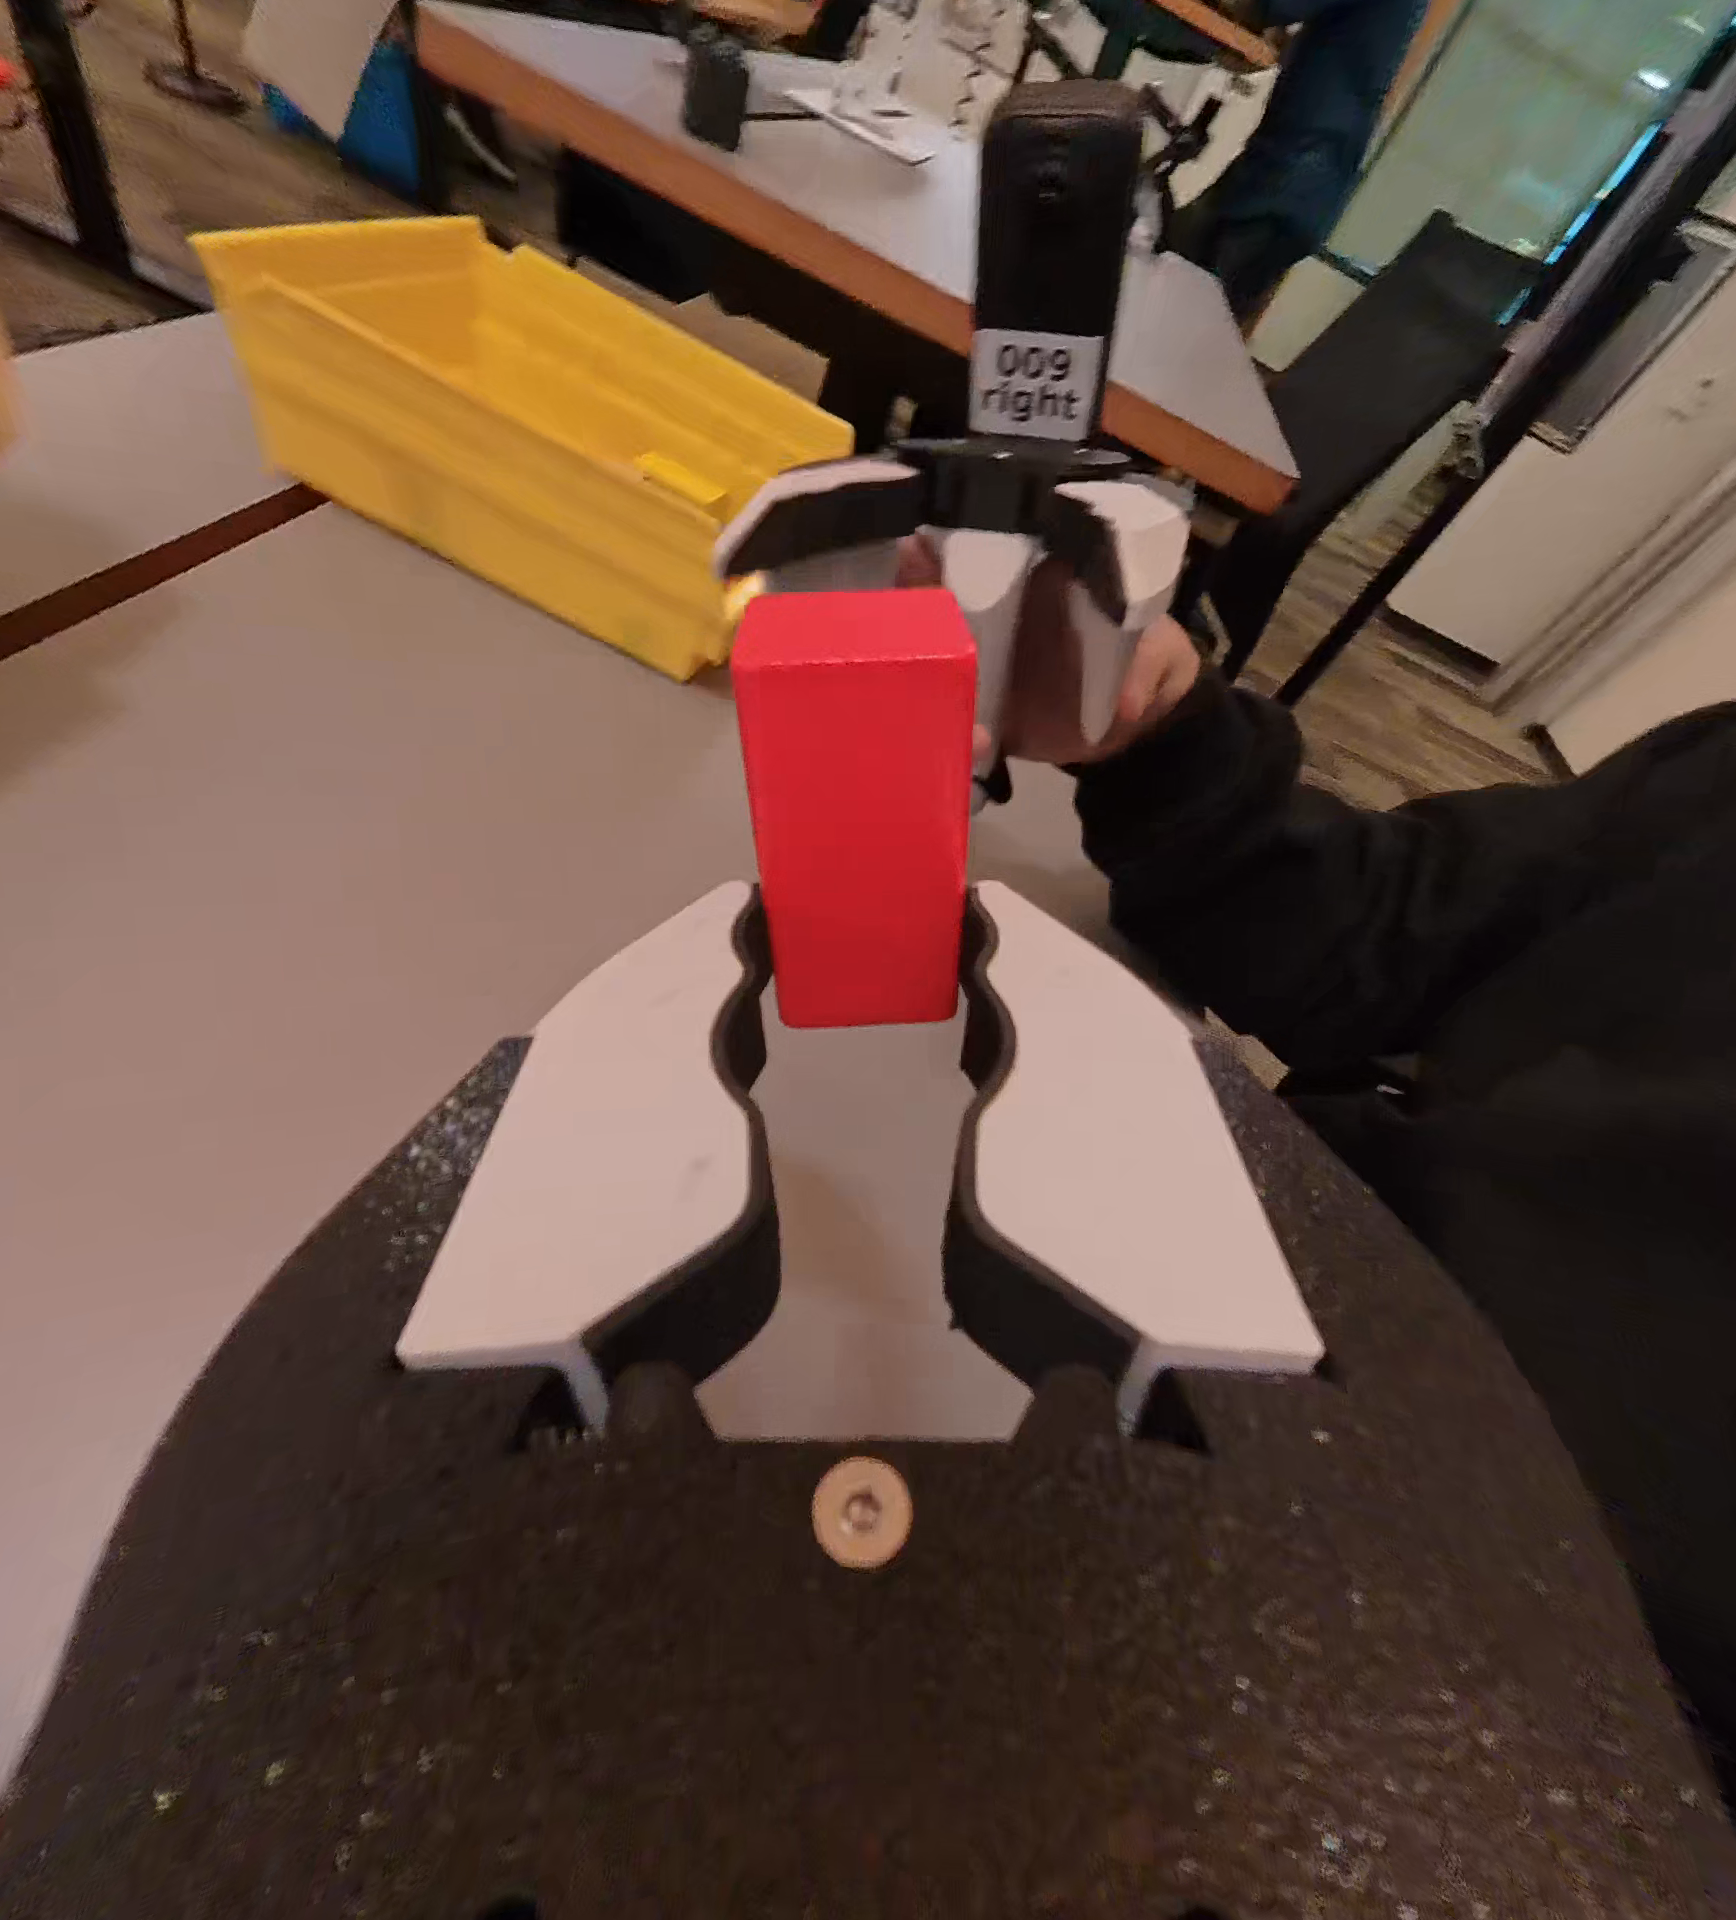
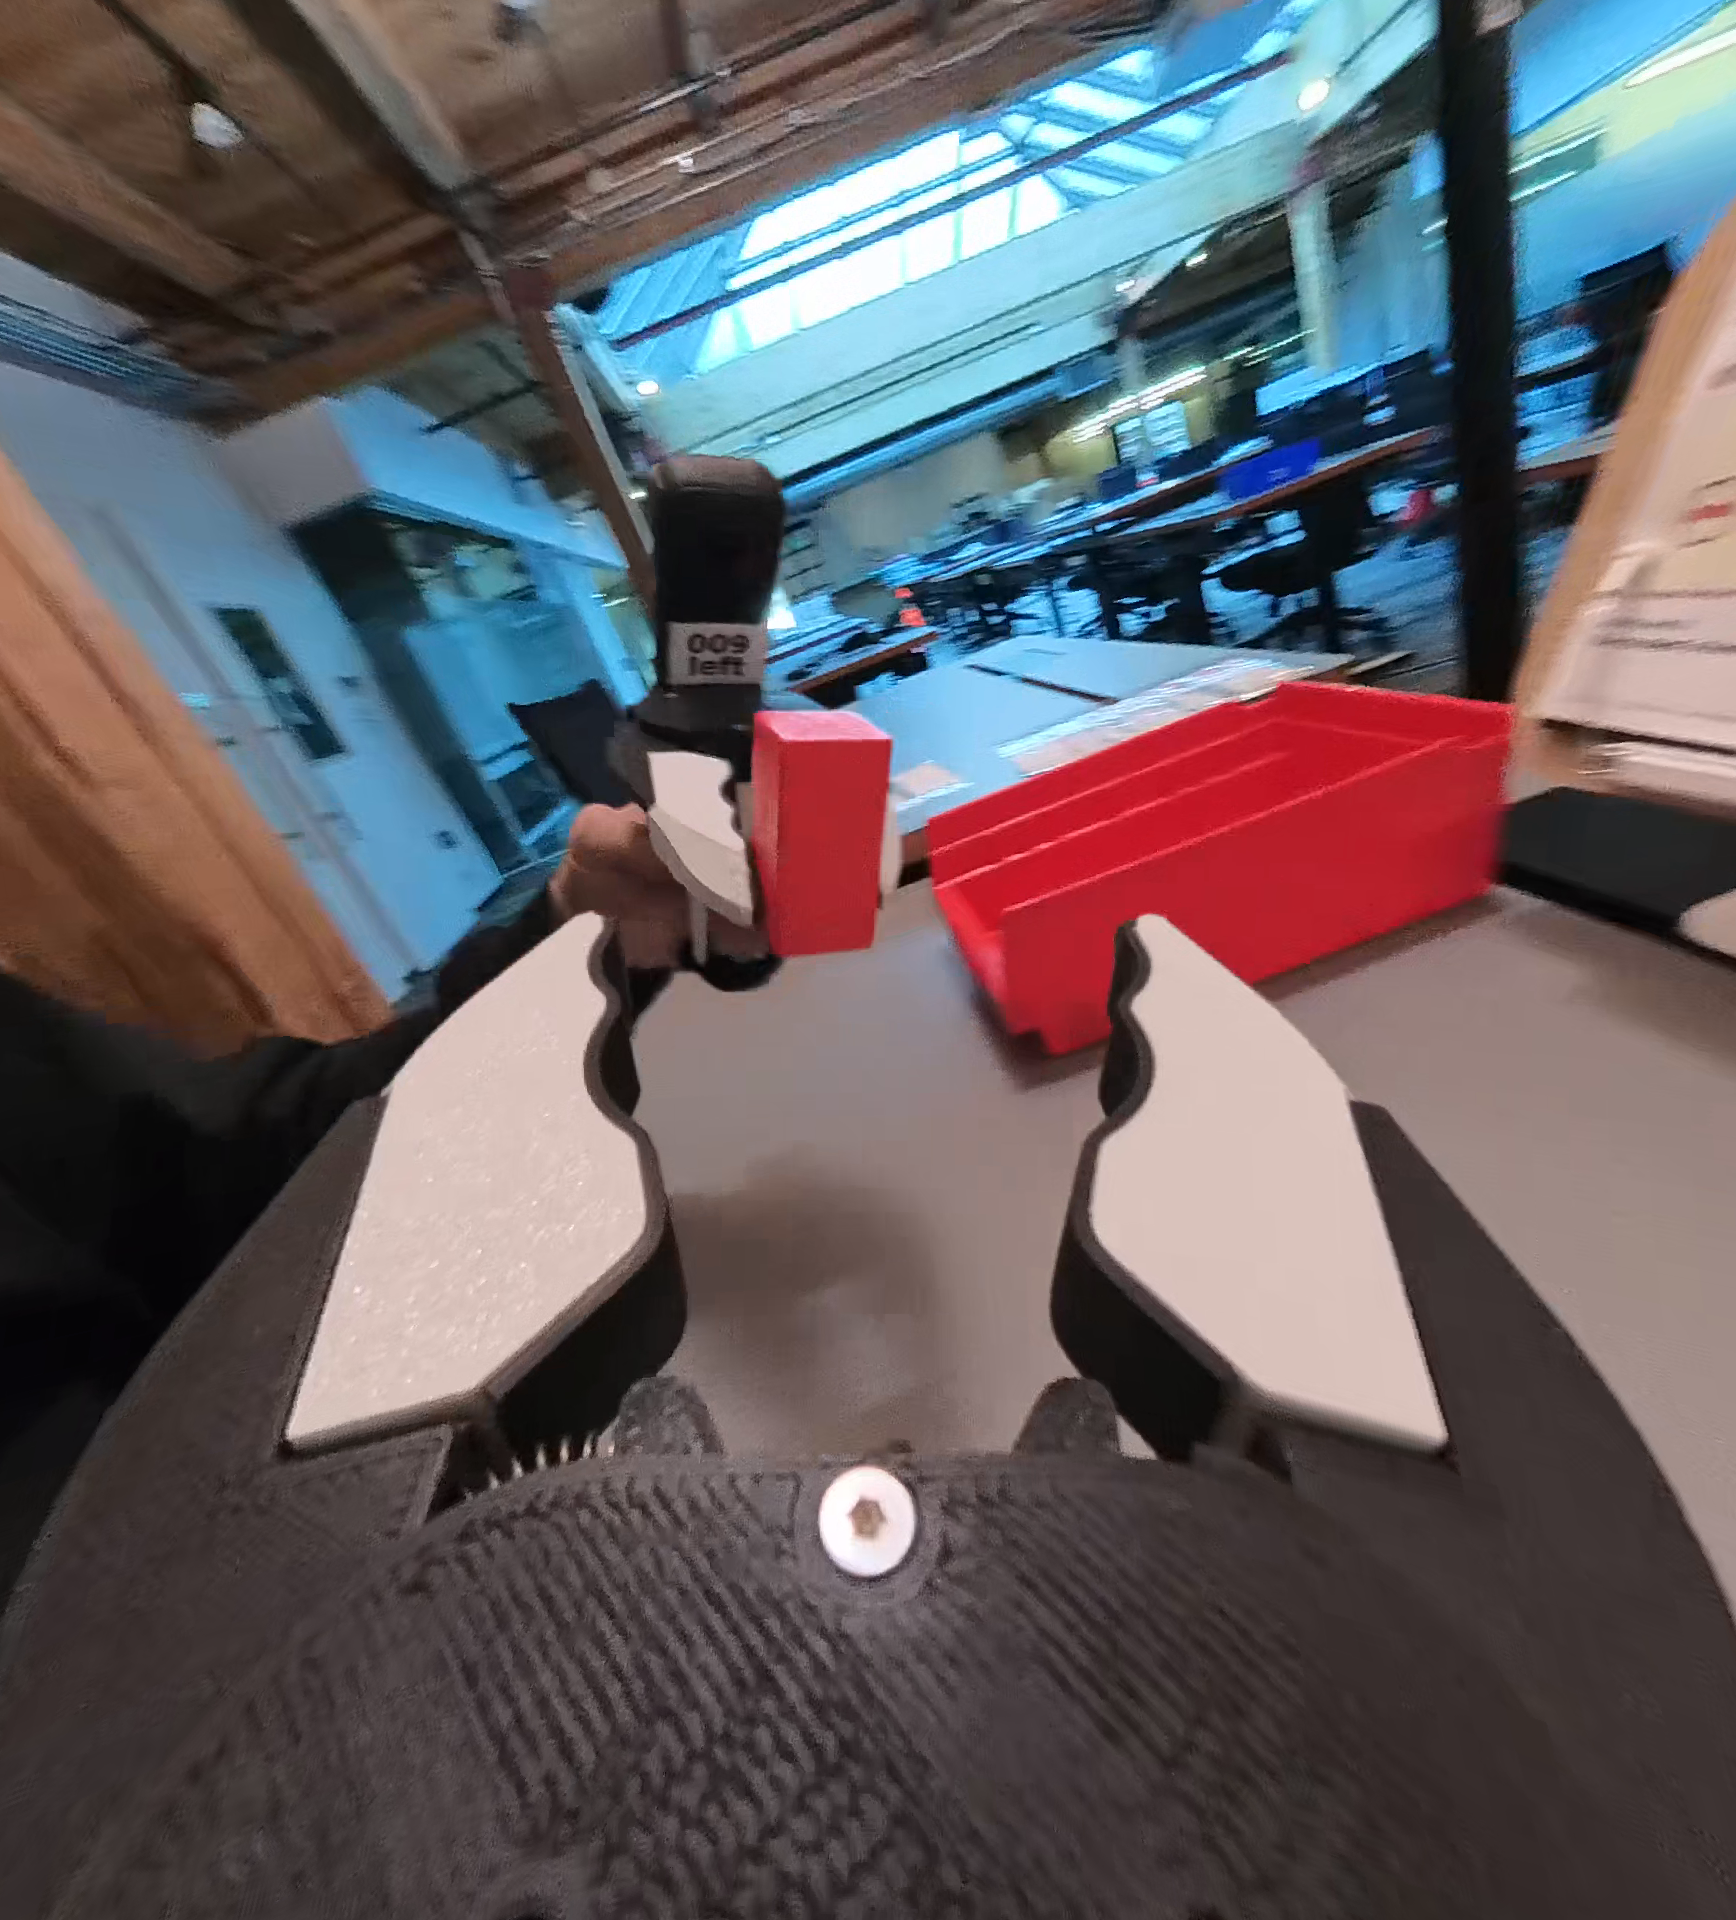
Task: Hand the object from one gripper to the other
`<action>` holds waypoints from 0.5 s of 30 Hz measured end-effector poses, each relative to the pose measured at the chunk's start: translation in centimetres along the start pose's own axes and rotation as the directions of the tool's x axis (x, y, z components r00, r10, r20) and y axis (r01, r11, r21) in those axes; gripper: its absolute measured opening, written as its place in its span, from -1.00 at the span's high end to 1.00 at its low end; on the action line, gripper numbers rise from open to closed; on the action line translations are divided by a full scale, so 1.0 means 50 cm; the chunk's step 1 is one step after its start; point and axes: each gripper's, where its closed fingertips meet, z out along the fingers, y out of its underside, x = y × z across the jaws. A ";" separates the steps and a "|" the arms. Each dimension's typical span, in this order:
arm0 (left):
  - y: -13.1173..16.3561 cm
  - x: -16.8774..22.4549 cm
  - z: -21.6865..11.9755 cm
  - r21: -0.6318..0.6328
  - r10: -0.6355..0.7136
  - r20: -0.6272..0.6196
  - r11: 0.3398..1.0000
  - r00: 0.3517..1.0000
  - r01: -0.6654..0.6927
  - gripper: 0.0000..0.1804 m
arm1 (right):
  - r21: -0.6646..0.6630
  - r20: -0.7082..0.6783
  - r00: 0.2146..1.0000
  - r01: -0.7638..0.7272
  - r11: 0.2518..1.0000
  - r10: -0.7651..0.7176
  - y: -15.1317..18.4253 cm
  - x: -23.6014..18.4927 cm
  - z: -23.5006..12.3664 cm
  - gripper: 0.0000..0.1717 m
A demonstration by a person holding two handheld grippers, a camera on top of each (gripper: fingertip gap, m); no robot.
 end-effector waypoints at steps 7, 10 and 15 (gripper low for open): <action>0.017 0.056 0.069 -0.048 0.075 -0.063 0.996 0.995 -0.078 0.62 | -0.049 0.146 0.989 -0.019 0.999 0.025 0.032 -0.058 0.047 0.26; 0.027 0.067 0.089 -0.091 0.111 -0.056 0.989 0.992 -0.116 0.62 | -0.069 0.169 0.986 0.002 0.998 0.010 0.043 -0.070 0.055 0.36; 0.027 0.067 0.103 -0.103 0.154 -0.012 0.983 0.988 -0.155 0.62 | -0.091 0.151 0.986 0.078 0.993 -0.064 0.043 -0.079 0.055 0.59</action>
